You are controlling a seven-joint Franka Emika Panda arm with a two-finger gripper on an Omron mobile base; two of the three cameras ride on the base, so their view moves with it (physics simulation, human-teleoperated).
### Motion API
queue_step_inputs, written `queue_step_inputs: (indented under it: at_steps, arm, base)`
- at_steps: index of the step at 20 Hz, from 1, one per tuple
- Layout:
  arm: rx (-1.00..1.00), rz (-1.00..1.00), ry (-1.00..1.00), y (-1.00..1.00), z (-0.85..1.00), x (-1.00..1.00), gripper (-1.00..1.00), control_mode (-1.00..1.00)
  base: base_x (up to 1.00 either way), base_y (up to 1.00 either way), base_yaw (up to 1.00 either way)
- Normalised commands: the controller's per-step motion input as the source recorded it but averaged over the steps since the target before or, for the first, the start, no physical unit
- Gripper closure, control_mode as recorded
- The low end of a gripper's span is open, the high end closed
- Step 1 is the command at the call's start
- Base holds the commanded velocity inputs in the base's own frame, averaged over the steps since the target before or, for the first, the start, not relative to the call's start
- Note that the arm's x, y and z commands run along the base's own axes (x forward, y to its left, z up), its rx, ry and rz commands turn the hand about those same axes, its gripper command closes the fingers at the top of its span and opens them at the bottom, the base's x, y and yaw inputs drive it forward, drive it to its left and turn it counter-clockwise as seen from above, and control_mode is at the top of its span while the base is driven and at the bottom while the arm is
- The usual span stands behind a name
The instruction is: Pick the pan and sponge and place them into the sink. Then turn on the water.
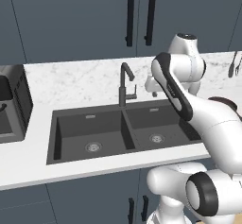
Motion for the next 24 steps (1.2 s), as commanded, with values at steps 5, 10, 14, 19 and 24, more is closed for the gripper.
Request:
queue_step_inputs:
  at_steps: [5,10,14,19,24]
  arm:
    - [0.0,-0.01,0.0,-0.26,-0.04,0.02,-1.0,-1.0]
    - [-0.04,-0.01,0.0,-0.54,-0.27,0.0,-1.0,-1.0]
    - [-0.09,0.0,0.0,-0.58,-0.4,0.0,-1.0,-1.0]
    - [-0.07,0.0,-0.02,-0.71,-0.5,0.03,-1.0,-1.0]
    - [-0.09,0.0,-0.03,-0.95,-0.56,0.09,-1.0,-1.0]
  base:
    - [0.0,0.0,0.0]
    - [0.0,0.0,0.0]
    - [0.0,0.0,0.0]
    - [0.0,0.0,0.0]
    - [0.0,0.0,0.0]
